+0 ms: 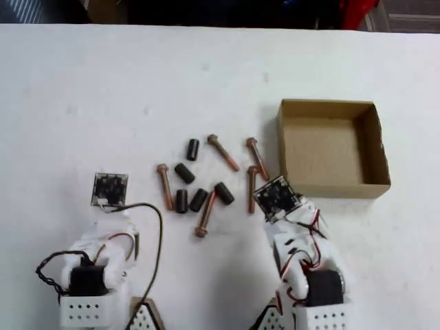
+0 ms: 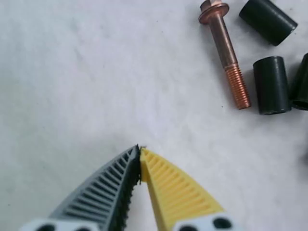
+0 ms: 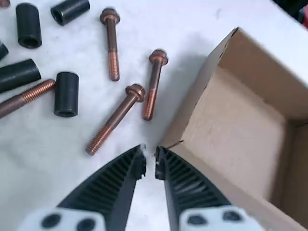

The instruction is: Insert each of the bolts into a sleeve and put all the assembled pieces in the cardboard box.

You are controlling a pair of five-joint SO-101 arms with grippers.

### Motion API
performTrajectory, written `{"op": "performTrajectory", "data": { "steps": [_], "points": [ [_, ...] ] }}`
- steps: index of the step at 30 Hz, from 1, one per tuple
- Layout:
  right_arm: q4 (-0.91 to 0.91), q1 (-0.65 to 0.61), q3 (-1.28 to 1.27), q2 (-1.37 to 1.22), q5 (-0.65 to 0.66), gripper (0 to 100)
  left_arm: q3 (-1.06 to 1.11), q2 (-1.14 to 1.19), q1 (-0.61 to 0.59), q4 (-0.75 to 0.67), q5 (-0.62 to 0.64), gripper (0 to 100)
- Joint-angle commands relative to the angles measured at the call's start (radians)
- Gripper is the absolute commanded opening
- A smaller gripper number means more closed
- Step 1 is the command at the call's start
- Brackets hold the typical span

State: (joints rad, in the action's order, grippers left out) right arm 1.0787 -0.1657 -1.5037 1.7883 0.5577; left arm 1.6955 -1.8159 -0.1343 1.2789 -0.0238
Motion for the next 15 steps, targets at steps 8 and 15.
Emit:
{"op": "performTrajectory", "data": {
  "steps": [8, 15],
  "points": [
    [0.182, 0.153, 0.539, -0.099, 0.061, 3.9, -0.003, -0.01, -0.002, 0.003, -0.008, 2],
    [0.203, 0.148, 0.853, -0.506, 0.005, 3.9, -0.003, -0.01, -0.002, 0.003, -0.008, 2]
  ]
}}
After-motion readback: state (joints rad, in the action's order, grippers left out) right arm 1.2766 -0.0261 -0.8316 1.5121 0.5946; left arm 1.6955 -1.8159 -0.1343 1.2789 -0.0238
